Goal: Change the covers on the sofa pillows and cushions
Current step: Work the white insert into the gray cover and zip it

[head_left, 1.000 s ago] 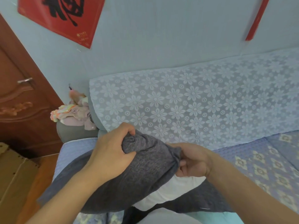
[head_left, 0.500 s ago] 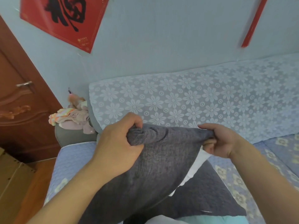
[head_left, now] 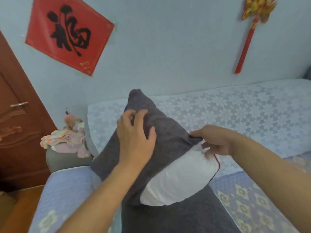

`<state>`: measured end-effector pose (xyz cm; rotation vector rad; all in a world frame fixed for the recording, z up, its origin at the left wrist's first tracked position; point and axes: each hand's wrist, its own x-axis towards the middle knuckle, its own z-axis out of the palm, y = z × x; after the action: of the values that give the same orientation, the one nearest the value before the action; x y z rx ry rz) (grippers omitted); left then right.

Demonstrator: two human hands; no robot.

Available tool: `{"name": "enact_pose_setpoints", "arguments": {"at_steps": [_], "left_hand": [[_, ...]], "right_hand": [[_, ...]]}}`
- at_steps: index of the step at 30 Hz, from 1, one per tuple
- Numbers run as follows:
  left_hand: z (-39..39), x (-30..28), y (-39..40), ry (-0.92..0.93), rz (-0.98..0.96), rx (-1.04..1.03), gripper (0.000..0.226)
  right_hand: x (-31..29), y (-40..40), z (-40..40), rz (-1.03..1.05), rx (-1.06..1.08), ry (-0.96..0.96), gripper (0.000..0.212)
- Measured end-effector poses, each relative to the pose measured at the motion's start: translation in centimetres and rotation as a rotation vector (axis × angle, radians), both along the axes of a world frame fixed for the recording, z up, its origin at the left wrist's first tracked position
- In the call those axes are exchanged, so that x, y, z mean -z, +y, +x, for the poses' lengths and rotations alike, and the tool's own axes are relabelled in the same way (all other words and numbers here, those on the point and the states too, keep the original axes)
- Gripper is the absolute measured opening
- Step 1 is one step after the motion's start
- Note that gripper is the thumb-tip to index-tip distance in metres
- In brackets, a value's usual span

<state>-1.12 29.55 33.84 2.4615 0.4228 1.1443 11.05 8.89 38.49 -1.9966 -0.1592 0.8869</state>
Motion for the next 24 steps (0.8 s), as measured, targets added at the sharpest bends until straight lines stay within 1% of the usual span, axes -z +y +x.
{"name": "enact_pose_setpoints", "arguments": {"at_steps": [1,2,4,5,7,8,10,12,13,15,16,18,20,21,22,23,24], "left_hand": [[-0.9,2.8,-1.7,0.022,-0.044,0.058,0.041],[-1.6,5.1,-3.1,0.059,-0.058,0.109,0.032],[-2.2,8.1,-4.3,0.129,-0.039,0.134,0.013],[-1.9,8.5,-4.0,0.143,-0.031,0.118,0.010],[-0.9,8.0,-2.5,0.182,0.025,0.121,0.016],[-0.5,7.3,-1.6,0.209,0.081,0.138,0.018],[0.1,6.0,-0.2,0.242,0.251,0.158,0.016],[0.8,5.1,0.3,0.277,0.412,0.132,0.016],[1.0,4.8,0.2,0.317,0.472,0.107,0.022],[1.5,4.6,0.6,0.393,0.512,0.032,0.035],[1.6,4.6,1.0,0.415,0.485,-0.012,0.040],[1.1,4.5,1.6,0.394,0.430,-0.067,0.040],[-0.2,4.4,0.5,0.316,0.426,-0.022,0.030],[-0.9,4.3,-0.5,0.255,0.428,0.026,0.021],[-1.4,4.0,-1.4,0.197,0.425,0.079,0.011],[-1.7,3.6,-2.2,0.157,0.417,0.114,0.005],[-1.9,3.3,-2.7,0.138,0.412,0.127,0.006]], "right_hand": [[1.2,0.1,-0.5,0.107,0.062,0.137,0.020],[2.2,0.3,-0.8,0.189,0.110,0.233,0.021],[3.7,1.3,-1.4,0.282,0.168,0.323,0.019],[3.9,1.8,-1.5,0.296,0.189,0.332,0.016],[4.0,2.5,-1.6,0.286,0.216,0.317,0.012],[3.9,2.6,-1.6,0.280,0.213,0.307,0.016],[3.8,2.8,-1.8,0.306,0.206,0.302,0.026],[3.4,3.2,-2.3,0.375,0.229,0.342,0.026],[3.4,3.6,-2.7,0.421,0.258,0.368,0.026],[3.6,4.5,-3.4,0.512,0.332,0.451,0.030],[3.8,4.9,-3.7,0.557,0.375,0.491,0.031],[4.2,5.6,-4.1,0.674,0.499,0.557,0.025],[4.8,6.4,-4.9,0.792,0.610,0.621,0.009],[5.2,7.0,-5.2,0.862,0.639,0.638,0.006],[5.7,7.6,-5.4,0.918,0.652,0.637,0.006],[6.1,8.2,-5.6,0.980,0.654,0.641,0.007],[6.1,8.7,-5.6,1.049,0.653,0.656,0.012]]}}
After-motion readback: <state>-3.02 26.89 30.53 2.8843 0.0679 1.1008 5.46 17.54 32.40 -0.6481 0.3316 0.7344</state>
